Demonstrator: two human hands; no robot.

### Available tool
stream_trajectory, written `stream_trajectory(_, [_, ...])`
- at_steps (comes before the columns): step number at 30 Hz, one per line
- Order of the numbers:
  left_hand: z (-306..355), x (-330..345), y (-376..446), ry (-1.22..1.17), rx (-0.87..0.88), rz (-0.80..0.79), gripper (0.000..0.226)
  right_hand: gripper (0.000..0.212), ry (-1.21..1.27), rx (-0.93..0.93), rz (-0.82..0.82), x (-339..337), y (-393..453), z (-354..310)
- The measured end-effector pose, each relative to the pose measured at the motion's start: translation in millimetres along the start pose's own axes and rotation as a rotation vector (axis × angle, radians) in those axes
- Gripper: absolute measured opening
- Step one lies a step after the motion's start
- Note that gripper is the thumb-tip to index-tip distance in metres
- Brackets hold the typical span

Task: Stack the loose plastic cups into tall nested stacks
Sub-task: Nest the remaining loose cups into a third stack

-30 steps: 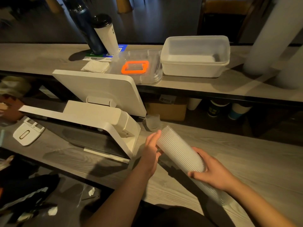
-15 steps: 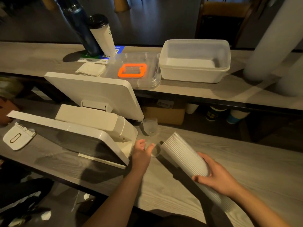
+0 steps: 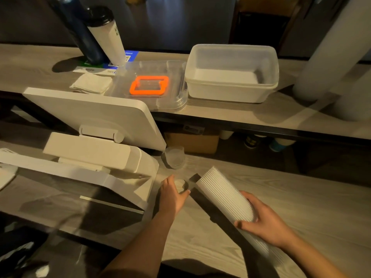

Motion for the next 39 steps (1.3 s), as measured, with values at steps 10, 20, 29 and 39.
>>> stream_trajectory(10, [14, -18, -5, -0.699, -0.209, -0.089, 0.047, 0.093, -0.014, -0.037, -0.082, -2, 3, -4])
stream_trajectory(20, [54, -39, -31, -0.720, -0.110, -0.279, 0.026, 0.094, 0.005, -0.108, -0.107, 10, -2, -18])
stream_trajectory(29, [62, -27, -58, -0.611, -0.067, -0.430, 0.037, 0.087, -0.022, -0.157, -0.080, 13, -10, -27])
stream_trajectory(39, [54, -26, -47, -0.657, -0.104, -0.307, 0.056, 0.097, -0.043, -0.129, -0.020, 7, -7, -21])
Point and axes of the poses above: each hand's wrist, its own y-axis towards the middle knuckle, its own x-axis out of the palm, z = x × y, the point moved 7 cm from there along y, towards the middle knuckle, and after that the axes turned 6 degrees about -y, right-handed, at the moved point
